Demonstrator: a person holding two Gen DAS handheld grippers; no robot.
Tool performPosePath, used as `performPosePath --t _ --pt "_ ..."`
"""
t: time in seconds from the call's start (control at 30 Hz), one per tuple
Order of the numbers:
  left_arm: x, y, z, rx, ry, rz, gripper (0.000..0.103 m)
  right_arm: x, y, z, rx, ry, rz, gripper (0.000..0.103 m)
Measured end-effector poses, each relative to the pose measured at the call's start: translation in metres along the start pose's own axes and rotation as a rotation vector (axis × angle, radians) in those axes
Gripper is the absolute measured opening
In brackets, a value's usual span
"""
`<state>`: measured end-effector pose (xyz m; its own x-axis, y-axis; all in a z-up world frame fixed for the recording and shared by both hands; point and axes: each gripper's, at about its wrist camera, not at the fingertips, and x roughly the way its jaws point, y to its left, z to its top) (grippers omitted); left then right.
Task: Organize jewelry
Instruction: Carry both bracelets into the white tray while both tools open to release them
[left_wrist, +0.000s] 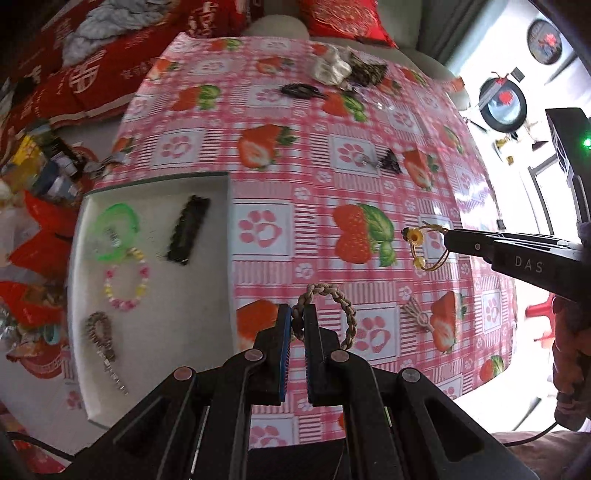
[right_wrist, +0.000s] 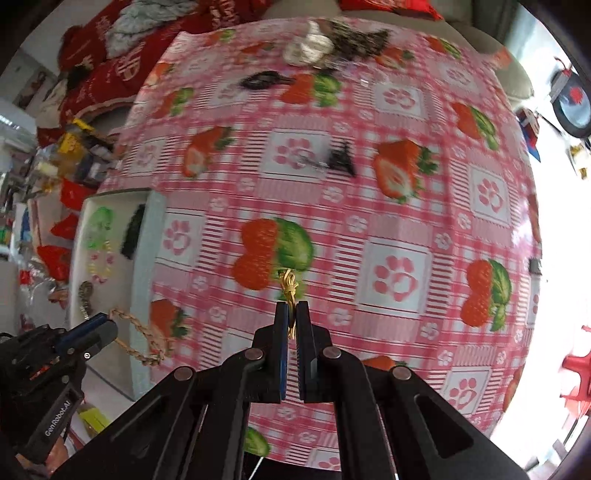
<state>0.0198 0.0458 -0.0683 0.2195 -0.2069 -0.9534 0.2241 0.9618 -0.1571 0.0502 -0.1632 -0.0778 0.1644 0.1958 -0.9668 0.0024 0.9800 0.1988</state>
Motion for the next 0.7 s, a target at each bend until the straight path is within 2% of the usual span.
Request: performPosePath --t 0.37,0.7 --pt "-0.027 0.066 -0.035 -0.132 -0.040 0.053 0.013 -0.006 0.093 0.010 -0.172 -0.026 0.073 0.004" --pt "-0.018 0.114 -0.062 -0.239 -0.012 0.057 0.013 0.008 0.172 0.008 -0.317 0.007 0.133 0.004"
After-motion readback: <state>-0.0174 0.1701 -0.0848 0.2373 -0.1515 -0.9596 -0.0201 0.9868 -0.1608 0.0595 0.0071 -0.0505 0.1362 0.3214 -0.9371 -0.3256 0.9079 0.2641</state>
